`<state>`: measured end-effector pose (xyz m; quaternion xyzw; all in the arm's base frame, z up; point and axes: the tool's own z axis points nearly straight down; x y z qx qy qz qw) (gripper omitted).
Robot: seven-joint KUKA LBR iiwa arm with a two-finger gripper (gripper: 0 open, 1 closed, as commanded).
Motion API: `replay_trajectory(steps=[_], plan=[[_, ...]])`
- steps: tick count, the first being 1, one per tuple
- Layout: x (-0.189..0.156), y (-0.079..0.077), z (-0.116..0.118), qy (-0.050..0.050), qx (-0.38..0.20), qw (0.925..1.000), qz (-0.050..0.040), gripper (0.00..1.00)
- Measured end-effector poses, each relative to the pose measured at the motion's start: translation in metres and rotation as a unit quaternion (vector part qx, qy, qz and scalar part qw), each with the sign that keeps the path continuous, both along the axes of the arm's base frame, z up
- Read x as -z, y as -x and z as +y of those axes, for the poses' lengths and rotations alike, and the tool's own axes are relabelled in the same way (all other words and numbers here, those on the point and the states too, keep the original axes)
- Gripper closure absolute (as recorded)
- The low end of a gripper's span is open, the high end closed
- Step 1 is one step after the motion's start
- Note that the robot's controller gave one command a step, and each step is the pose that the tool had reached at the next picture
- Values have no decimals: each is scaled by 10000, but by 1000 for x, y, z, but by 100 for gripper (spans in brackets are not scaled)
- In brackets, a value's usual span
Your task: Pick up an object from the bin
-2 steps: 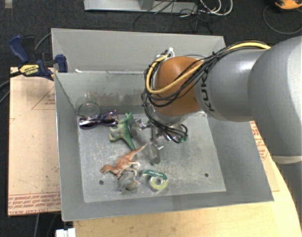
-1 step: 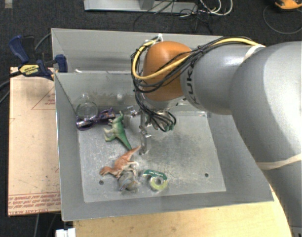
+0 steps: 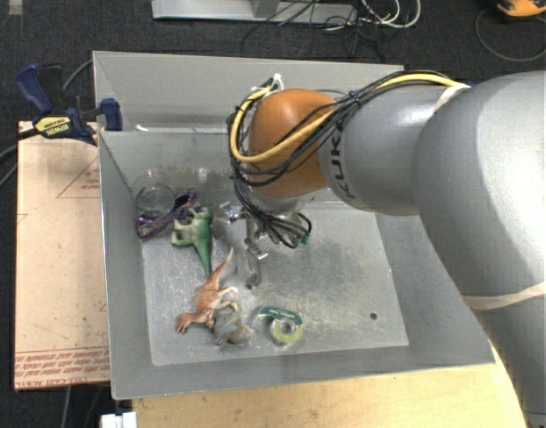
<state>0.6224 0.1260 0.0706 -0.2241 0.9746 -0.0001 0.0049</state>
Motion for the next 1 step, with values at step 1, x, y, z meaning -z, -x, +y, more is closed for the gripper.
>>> replay_trajectory(steps=[1], plan=[[1,40,-16,-4,-21,9999,102,0]])
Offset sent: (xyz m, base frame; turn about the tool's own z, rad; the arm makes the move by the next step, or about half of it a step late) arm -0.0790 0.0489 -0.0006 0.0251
